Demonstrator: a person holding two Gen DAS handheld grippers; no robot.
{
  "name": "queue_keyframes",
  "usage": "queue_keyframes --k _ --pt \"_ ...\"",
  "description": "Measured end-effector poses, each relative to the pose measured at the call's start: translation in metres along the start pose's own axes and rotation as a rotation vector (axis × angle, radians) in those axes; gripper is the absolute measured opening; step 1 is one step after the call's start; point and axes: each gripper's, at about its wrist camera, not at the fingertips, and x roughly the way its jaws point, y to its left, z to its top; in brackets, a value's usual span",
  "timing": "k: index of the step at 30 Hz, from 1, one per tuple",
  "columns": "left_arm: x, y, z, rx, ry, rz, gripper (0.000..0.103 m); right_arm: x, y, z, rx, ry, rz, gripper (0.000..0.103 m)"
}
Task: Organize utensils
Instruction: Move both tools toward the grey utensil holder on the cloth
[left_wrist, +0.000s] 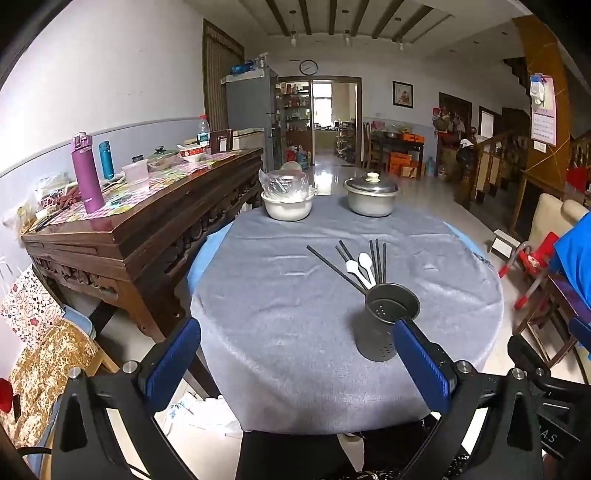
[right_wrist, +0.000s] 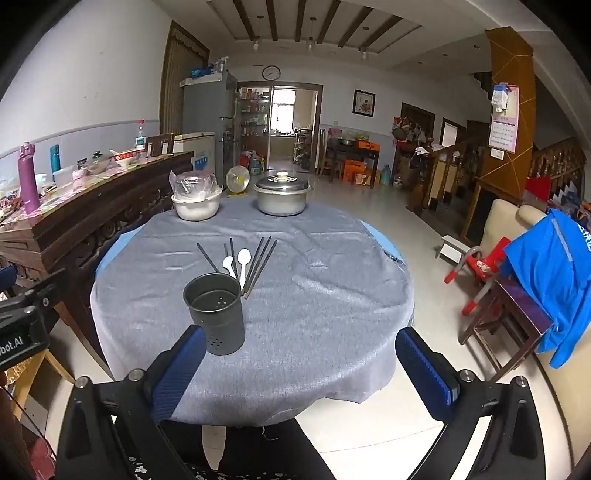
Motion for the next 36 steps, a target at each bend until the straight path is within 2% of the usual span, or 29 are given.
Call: queue_keyframes --k 36 --pt "0.001 -0.008 -0.003 0.018 0.014 -0.024 0.103 0.005 -0.014 -0.006 0.027 0.006 0.002 0.103"
